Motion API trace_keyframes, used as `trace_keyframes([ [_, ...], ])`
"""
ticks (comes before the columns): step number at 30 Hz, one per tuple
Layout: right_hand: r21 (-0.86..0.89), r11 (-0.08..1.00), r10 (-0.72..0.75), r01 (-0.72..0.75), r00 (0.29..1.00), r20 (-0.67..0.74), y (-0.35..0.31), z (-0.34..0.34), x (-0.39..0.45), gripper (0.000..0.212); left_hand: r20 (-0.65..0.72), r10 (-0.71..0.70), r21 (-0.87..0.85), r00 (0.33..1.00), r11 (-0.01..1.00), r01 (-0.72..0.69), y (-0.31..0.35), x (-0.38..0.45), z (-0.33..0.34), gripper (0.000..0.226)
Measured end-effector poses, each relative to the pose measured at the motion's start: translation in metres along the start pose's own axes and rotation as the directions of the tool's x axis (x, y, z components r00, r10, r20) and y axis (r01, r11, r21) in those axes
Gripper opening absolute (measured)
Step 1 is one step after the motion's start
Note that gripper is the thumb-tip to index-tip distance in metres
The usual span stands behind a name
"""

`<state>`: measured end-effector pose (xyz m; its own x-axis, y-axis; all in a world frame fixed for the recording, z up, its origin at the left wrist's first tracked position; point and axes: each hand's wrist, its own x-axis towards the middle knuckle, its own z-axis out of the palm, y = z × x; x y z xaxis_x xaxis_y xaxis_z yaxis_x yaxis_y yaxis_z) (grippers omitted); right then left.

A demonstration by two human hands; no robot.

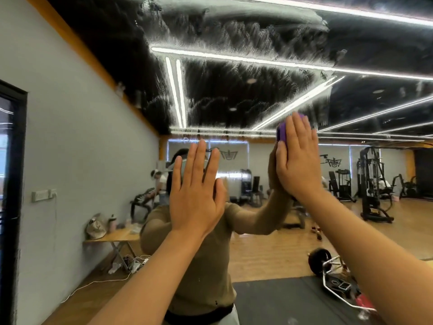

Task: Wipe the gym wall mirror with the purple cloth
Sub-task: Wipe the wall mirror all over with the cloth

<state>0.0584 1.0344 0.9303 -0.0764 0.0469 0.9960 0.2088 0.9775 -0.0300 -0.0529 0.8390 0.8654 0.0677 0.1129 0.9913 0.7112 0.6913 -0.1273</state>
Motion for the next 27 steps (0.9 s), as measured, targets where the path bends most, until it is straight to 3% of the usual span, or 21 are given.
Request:
trace_keyframes([
  [4, 0.016, 1.0, 0.001, -0.001, 1.0, -0.018, 0.004, -0.001, 0.01, 0.059, 0.006, -0.004, 0.008, 1.0, 1.0, 0.004, -0.001, 0.001, 0.0, 0.062],
  [9, 0.056, 0.998, 0.002, -0.002, 1.0, 0.0, 0.006, -0.001, -0.064, 0.059, 0.021, -0.009, 0.007, 1.0, 1.0, 0.009, -0.001, 0.001, -0.001, 0.062],
  [14, 0.039, 0.999, -0.005, 0.002, 0.998, 0.066, 0.017, -0.005, -0.113, 0.06, 0.034, -0.097, -0.052, 0.995, 0.994, 0.099, 0.018, 0.001, -0.003, 0.065],
  [27, 0.039, 0.997, 0.07, -0.069, 0.997, -0.028, 0.035, -0.015, 0.033, 0.057, 0.005, -0.076, 0.002, 0.997, 0.997, 0.076, 0.032, -0.001, 0.009, 0.063],
])
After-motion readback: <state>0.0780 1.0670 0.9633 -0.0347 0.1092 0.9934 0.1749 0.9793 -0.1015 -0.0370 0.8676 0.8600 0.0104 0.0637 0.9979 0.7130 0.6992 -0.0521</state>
